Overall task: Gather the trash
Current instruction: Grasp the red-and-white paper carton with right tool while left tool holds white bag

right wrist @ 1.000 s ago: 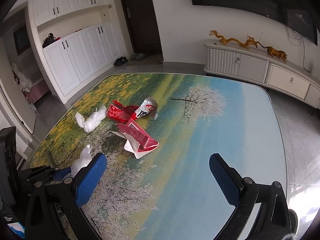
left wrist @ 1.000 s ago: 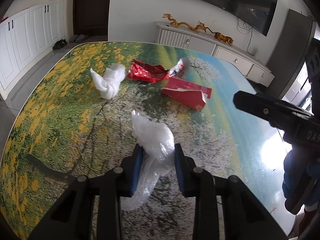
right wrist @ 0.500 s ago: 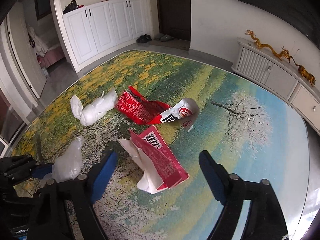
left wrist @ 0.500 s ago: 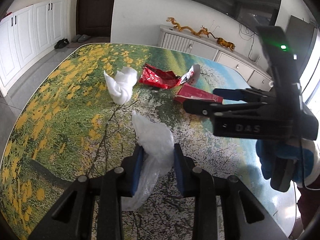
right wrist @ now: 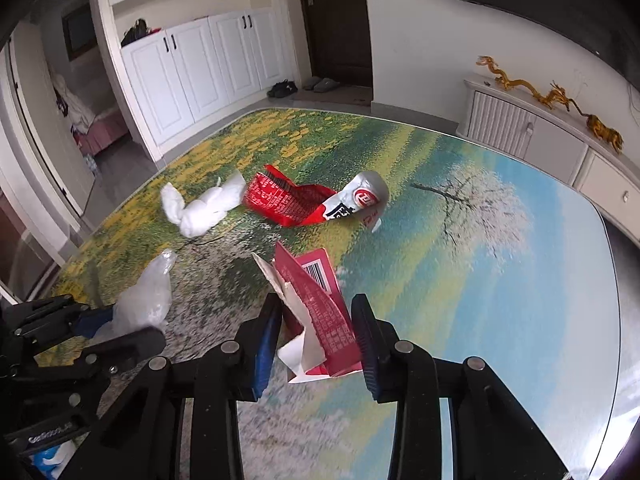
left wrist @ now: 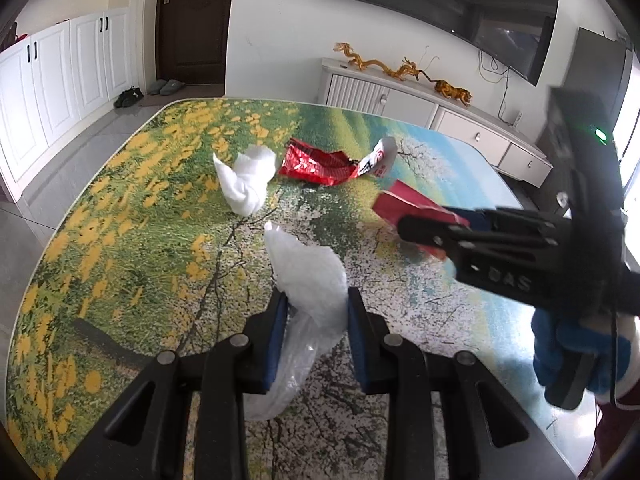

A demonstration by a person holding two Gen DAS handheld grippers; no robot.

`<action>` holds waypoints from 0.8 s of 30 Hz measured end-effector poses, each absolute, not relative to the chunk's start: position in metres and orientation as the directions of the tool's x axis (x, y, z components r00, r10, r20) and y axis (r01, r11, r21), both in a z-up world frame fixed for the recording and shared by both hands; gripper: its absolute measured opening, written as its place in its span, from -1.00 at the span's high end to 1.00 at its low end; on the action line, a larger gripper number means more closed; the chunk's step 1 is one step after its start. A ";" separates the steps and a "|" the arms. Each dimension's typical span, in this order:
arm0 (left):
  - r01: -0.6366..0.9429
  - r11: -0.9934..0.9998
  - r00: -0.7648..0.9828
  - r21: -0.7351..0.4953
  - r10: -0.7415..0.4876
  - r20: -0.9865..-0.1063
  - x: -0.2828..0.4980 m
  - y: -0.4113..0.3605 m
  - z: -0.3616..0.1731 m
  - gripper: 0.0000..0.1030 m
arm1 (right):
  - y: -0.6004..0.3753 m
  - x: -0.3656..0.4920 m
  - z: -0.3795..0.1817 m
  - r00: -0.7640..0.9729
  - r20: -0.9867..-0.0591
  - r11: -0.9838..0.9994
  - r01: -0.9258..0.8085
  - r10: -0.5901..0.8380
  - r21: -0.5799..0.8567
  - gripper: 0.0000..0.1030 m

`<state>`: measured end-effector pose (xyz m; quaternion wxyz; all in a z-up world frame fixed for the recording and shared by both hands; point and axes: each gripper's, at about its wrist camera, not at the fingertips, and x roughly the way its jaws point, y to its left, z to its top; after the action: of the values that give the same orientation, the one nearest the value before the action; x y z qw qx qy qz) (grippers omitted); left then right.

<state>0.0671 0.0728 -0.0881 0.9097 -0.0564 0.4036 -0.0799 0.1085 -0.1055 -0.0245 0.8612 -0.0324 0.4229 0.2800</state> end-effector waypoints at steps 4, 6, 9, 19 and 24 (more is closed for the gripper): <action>0.106 0.984 0.682 -0.144 -0.177 -0.709 0.055 0.068 -0.075 0.47 | -0.122 0.084 -0.010 0.521 -0.712 0.853 -0.473 0.472 0.219 0.35; 0.114 0.985 0.694 -0.131 -0.173 -0.698 0.049 0.064 -0.067 0.47 | -0.133 0.070 0.000 0.544 -0.693 0.860 -0.456 0.474 0.231 0.35; 0.135 0.985 0.717 -0.111 -0.174 -0.675 0.040 0.053 -0.052 0.47 | -0.151 0.050 0.016 0.586 -0.662 0.872 -0.429 0.468 0.237 0.36; 0.257 0.966 0.780 0.012 -0.200 -0.593 0.008 -0.014 -0.003 0.47 | -0.222 -0.019 0.055 0.725 -0.577 0.927 -0.297 0.375 0.229 0.36; 0.323 0.945 0.785 0.050 -0.238 -0.572 -0.003 -0.046 0.011 0.47 | -0.256 -0.039 0.063 0.774 -0.552 0.949 -0.217 0.309 0.228 0.36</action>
<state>-0.0028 -0.0463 0.0111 0.9419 0.0727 0.2922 -0.1487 -0.0393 -0.2560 0.0630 0.9389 0.0758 0.3053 0.1400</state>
